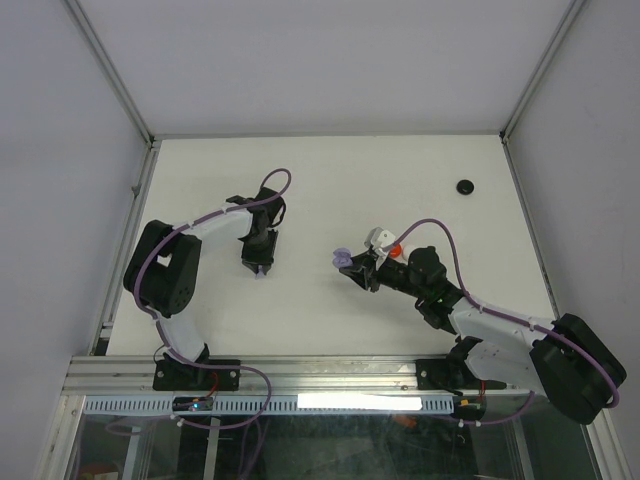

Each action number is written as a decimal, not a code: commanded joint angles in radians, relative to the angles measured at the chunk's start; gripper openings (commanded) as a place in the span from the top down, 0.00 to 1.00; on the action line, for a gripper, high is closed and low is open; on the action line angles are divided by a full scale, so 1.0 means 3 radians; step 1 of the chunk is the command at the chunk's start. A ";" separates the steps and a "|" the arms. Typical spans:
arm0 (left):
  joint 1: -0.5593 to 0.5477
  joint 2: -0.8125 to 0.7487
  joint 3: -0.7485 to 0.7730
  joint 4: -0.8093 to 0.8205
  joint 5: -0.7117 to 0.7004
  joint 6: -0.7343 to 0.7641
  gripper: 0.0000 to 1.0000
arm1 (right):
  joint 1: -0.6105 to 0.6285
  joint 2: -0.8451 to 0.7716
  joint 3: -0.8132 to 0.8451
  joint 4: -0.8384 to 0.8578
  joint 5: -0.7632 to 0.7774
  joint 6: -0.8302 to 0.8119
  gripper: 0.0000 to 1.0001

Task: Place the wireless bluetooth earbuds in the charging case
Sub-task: Pick up the earbud from the center of the board.

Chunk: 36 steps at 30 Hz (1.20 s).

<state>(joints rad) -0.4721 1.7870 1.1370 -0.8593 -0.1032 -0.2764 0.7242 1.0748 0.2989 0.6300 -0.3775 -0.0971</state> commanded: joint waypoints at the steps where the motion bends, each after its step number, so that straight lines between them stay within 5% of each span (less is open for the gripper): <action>1: -0.0027 0.0063 0.0041 0.0032 -0.0047 -0.0026 0.74 | 0.0020 0.0002 0.0139 0.0135 0.0046 -0.0060 1.00; 23: -0.0087 -0.0734 -0.0090 0.0574 -0.0009 -0.0349 0.91 | 0.0082 0.0123 0.0147 0.0451 0.0097 -0.0101 1.00; 36: -0.0680 -0.1709 -0.0125 0.1154 -0.0600 -0.0859 0.90 | 0.0184 0.0329 0.0106 0.1250 0.0496 0.0037 1.00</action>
<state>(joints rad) -0.6117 1.3598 1.0924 -0.6128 -0.1852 -0.4671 0.7616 1.1584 0.2993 0.8188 -0.2897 -0.1020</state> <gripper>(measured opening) 0.195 0.274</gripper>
